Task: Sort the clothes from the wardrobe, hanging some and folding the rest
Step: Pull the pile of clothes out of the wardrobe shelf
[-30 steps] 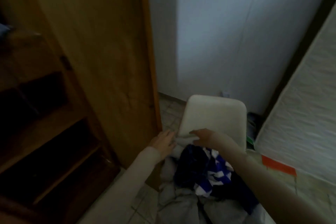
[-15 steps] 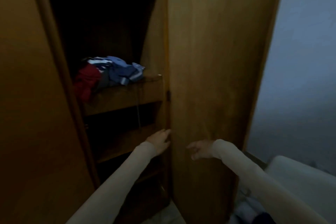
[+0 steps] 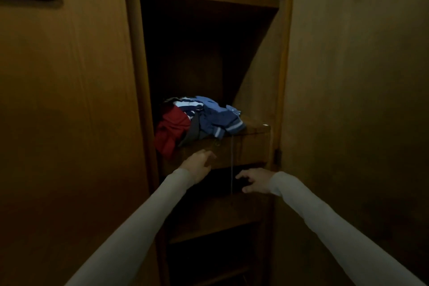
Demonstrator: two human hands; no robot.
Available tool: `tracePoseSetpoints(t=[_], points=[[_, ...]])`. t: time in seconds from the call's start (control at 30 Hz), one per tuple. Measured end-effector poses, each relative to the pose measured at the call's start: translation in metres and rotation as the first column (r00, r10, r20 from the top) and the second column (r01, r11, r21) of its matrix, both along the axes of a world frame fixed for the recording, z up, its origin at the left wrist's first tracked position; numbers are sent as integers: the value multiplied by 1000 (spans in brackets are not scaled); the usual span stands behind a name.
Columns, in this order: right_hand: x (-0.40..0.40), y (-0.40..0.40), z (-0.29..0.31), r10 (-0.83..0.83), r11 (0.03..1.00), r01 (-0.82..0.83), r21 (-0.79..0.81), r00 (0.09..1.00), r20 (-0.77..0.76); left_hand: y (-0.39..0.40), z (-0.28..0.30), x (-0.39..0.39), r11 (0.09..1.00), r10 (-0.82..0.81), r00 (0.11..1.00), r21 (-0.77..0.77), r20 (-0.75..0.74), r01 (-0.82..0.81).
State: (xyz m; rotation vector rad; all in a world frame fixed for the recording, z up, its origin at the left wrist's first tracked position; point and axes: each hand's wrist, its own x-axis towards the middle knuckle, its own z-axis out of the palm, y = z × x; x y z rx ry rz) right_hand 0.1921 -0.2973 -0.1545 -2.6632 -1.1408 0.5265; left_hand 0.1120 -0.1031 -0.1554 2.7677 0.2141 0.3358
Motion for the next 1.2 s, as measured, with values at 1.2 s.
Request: tracePoseSetpoints(t=[1.2], points=[[254,235,101,33,982,-57,177,990,136,109,87,180,711,690,688,-34,224,-702]])
